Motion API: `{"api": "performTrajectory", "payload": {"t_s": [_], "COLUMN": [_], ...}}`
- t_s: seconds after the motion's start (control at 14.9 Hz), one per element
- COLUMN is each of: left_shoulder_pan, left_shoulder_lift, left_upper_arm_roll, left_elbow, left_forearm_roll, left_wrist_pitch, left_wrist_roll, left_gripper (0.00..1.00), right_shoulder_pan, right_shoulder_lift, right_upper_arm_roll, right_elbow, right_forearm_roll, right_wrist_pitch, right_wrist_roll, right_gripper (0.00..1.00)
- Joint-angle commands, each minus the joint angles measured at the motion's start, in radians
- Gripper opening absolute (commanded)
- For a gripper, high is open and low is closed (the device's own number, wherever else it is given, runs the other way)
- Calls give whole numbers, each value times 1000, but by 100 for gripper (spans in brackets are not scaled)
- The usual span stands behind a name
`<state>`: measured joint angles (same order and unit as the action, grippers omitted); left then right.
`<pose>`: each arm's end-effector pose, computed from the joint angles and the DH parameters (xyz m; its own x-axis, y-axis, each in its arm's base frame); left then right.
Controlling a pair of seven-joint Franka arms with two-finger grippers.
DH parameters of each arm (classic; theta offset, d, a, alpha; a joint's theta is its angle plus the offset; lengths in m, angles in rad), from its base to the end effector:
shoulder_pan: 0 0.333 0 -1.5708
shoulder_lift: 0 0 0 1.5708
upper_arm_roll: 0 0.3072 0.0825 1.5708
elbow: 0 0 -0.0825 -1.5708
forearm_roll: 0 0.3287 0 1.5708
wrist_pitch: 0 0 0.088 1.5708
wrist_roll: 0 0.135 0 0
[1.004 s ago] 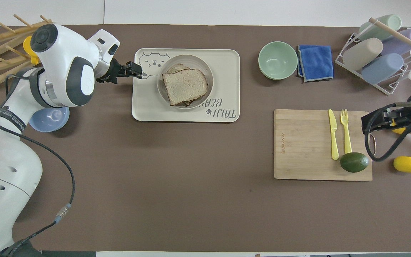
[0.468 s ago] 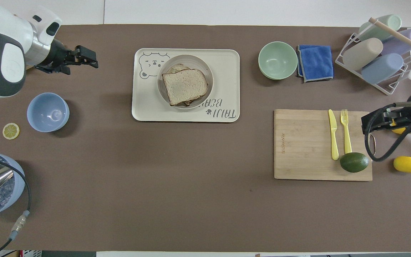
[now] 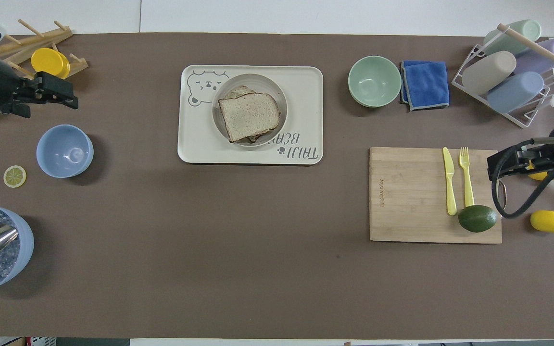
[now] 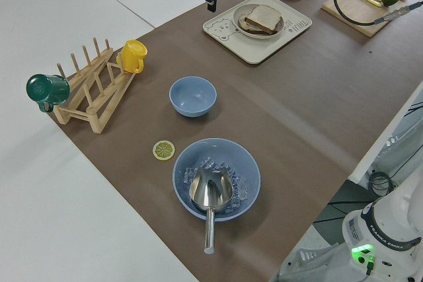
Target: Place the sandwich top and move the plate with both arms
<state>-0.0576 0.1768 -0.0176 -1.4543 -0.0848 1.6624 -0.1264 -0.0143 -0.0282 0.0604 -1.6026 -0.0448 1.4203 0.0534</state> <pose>0.5582 -0.0520 0.5518 0.9981 0.0588 0.0197 0.0568 -0.9942 0.0908 0.4688 0.0155 0.5769 0.9885 -0.0148 -0.1507 -0.0066 -0.9985 0.0546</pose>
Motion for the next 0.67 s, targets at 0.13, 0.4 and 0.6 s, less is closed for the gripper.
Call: {"api": "performTrajectory", "payload": {"t_s": [0.13,0.4,0.6], "left_shoulder_pan": [-2,-7,-4], "left_shoulder_lift": [-187,-272,-270], "left_upper_arm_roll": [-1,-5,-8], "left_elbow": [-148,-299,-294], "left_forearm_roll": [37,40,40], "left_wrist_pitch": [-87,-23,-18], "left_wrist_roll": [8,42,40], "left_gripper": [100,100,100], "right_shoulder_pan": [-7,-7,-6], "right_shoulder_lift": [-13,-12,-12], "right_upper_arm_roll": [2,2,2], "right_elbow": [-8,-8,-7], "right_forearm_roll": [28,28,28], "right_wrist_pitch": [5,5,5], "right_wrist_roll": [-29,-29,-27], "right_gripper": [100,100,100]}}
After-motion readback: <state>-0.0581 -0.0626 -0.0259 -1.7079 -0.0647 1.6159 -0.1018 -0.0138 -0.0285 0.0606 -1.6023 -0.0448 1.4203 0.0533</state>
